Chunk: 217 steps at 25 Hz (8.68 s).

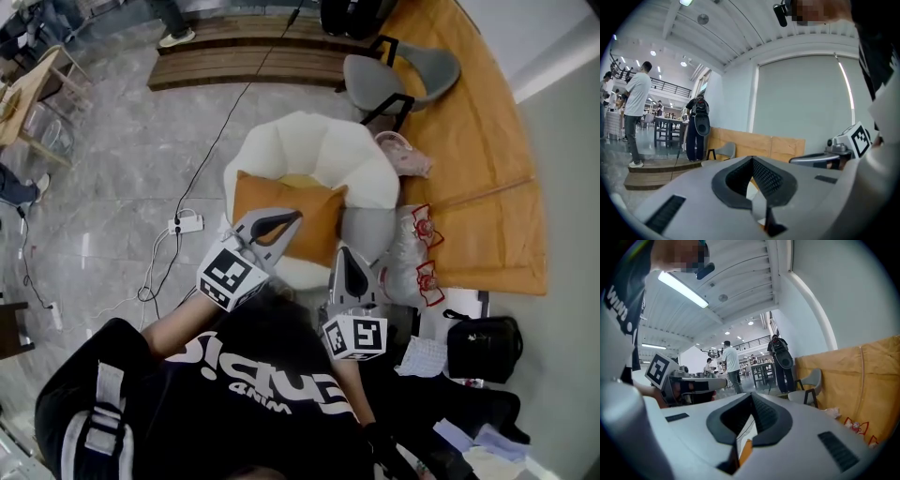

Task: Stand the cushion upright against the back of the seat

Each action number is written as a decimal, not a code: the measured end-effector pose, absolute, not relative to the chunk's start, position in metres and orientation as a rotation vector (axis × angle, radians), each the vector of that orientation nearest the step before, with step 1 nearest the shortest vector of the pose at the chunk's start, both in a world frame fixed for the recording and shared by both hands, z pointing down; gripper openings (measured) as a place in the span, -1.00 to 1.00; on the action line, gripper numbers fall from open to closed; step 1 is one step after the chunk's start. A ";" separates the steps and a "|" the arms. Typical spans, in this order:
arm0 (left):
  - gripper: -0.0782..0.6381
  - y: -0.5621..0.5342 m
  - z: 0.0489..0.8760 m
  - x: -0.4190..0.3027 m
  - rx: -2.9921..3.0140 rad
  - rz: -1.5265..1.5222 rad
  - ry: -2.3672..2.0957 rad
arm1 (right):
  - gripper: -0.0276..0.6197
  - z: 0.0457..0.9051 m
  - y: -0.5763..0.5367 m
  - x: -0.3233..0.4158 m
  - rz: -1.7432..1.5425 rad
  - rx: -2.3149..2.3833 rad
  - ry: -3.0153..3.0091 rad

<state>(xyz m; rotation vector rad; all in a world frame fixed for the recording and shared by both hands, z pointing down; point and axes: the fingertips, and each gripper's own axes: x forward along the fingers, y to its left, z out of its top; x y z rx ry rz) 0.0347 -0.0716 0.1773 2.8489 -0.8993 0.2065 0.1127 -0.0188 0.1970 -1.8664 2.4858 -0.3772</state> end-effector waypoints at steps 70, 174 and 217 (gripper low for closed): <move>0.04 -0.223 0.707 0.104 2.660 0.799 -0.575 | 0.05 0.739 -0.142 0.154 -1.383 -2.141 2.053; -0.26 -0.396 0.678 0.111 2.700 0.749 -0.906 | -0.29 0.641 -0.340 0.246 -0.574 -2.423 2.427; -0.76 -0.092 0.225 0.044 2.806 0.347 -0.527 | -0.85 0.234 -0.051 0.097 -0.551 -1.690 2.616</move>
